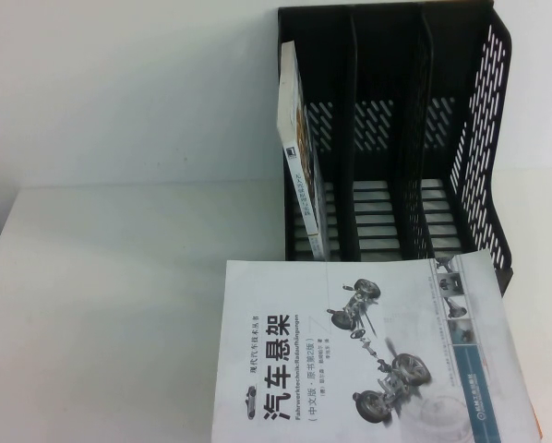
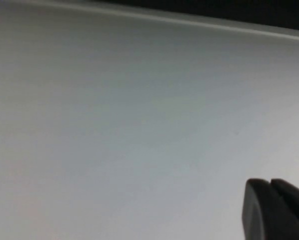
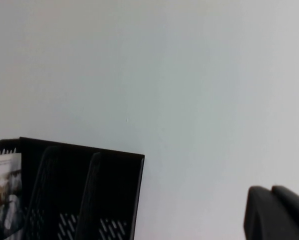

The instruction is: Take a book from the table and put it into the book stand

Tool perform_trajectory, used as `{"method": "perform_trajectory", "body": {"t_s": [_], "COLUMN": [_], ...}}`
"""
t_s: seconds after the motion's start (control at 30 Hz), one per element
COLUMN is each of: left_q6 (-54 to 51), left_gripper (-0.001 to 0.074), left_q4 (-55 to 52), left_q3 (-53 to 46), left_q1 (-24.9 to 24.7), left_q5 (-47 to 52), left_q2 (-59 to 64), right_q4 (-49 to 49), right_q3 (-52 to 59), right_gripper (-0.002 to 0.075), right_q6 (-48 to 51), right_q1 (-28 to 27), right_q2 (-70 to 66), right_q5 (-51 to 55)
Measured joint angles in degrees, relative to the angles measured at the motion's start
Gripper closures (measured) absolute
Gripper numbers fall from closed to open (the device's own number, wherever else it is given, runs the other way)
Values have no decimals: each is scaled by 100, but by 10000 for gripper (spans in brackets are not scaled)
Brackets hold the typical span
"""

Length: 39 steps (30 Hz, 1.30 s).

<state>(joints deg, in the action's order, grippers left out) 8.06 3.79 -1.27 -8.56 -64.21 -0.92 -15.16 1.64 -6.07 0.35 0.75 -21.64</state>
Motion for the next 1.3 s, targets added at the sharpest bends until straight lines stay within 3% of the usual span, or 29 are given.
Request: {"method": "perform_trajectory", "body": {"t_s": [0.07,0.13,0.3,0.6,0.77,0.97,1.17,1.3], "left_q6": [463,719,-251,-914,-837,-120,210,-226], "left_gripper": [738,738,738,738,738,738,738,738], "left_q4": [702,1337,1757,1249,660,755,1828,3173], "left_q3": [34,297,1607,3453,3652,3550,3550,3550], "left_q1": [0,0,0,0,0,0,0,0], "left_q5": [587,1869,5918,9077,9443,9351,9318,9387], "left_q2": [-13,-13,108,1704,2581,3447,4063,4520], "right_q4": [276,518,620,649,1459,3219,4890,5362], "right_q3": [0,-27,-761,-2255,-3062,-3591,-3603,-3603], "right_gripper": [728,728,728,728,728,728,728,728], "right_q6": [0,0,-10,-35,-45,368,1961,2418], "right_q1": [0,0,0,0,0,0,0,0], "right_q2": [0,0,0,-987,-2254,-3839,-5112,-5840], "right_q5": [36,232,1958,4152,5101,5921,6264,6279]}}
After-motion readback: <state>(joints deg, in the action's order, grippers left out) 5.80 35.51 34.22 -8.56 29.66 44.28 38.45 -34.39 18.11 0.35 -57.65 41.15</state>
